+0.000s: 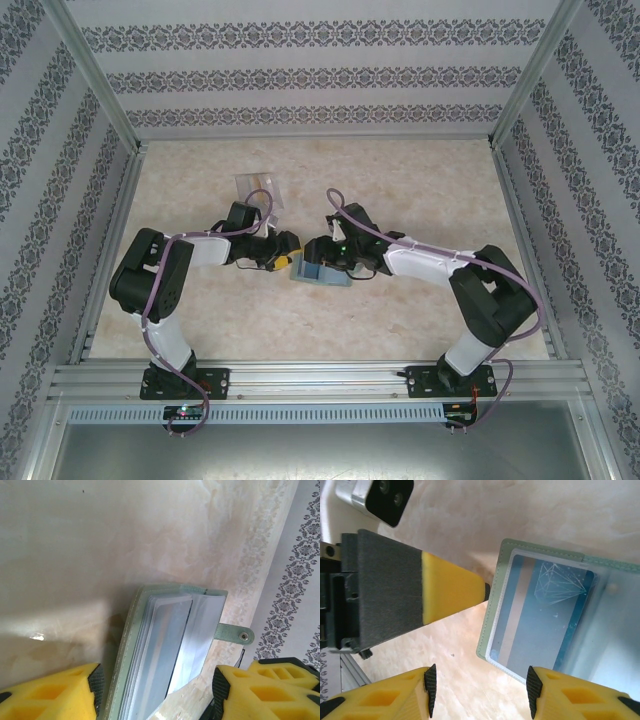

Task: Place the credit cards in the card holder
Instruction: Flip over the card slot in the card holder.

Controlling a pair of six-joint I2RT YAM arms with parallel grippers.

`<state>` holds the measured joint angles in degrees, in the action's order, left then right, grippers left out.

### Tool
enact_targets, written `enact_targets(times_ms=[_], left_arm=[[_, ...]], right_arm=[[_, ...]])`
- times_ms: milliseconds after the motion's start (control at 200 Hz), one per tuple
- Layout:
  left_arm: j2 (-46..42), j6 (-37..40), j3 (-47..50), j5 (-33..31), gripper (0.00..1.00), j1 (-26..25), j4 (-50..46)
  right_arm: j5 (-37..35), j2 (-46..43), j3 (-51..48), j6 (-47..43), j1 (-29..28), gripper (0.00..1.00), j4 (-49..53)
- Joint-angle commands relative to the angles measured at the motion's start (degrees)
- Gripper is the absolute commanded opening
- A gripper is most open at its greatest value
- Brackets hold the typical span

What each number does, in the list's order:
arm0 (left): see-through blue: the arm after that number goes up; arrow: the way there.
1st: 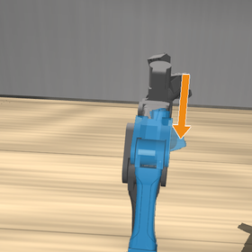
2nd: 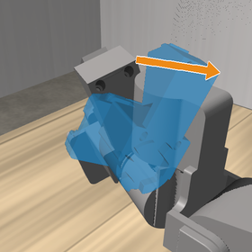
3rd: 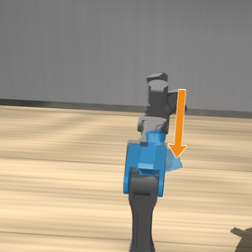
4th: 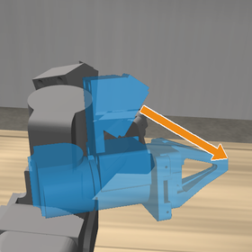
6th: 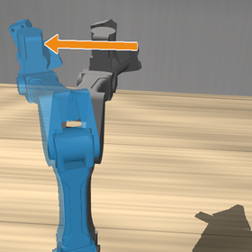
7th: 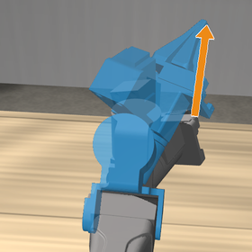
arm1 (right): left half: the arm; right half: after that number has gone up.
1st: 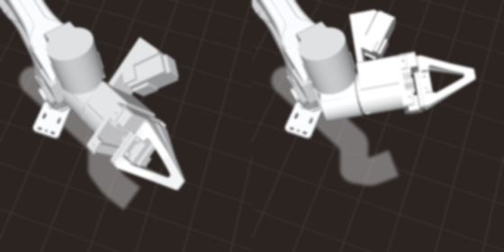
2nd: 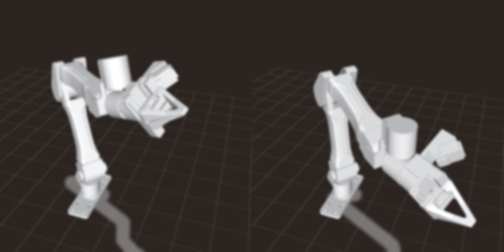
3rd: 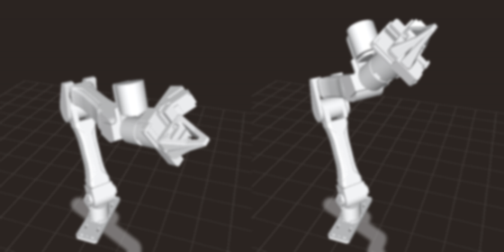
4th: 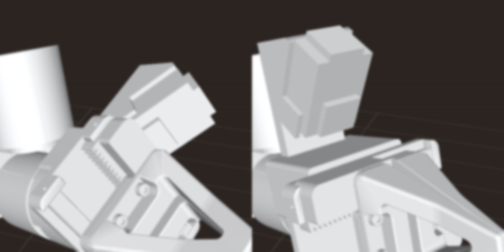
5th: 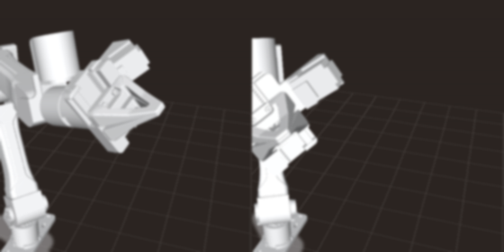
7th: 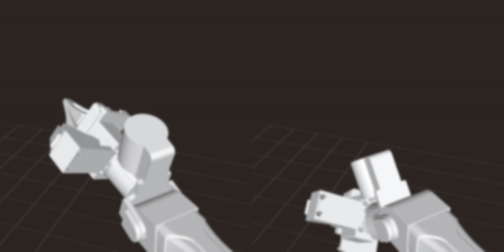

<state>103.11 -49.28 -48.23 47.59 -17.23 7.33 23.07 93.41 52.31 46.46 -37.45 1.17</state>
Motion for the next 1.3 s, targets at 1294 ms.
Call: enact_targets(times_ms=[1294], left_arm=[[0.50,5.13,-0.90,-0.83,0.45,-0.33,-4.96]], right_arm=[[-8.32,1.25,-5.79,0.79,3.31,0.54,7.78]])
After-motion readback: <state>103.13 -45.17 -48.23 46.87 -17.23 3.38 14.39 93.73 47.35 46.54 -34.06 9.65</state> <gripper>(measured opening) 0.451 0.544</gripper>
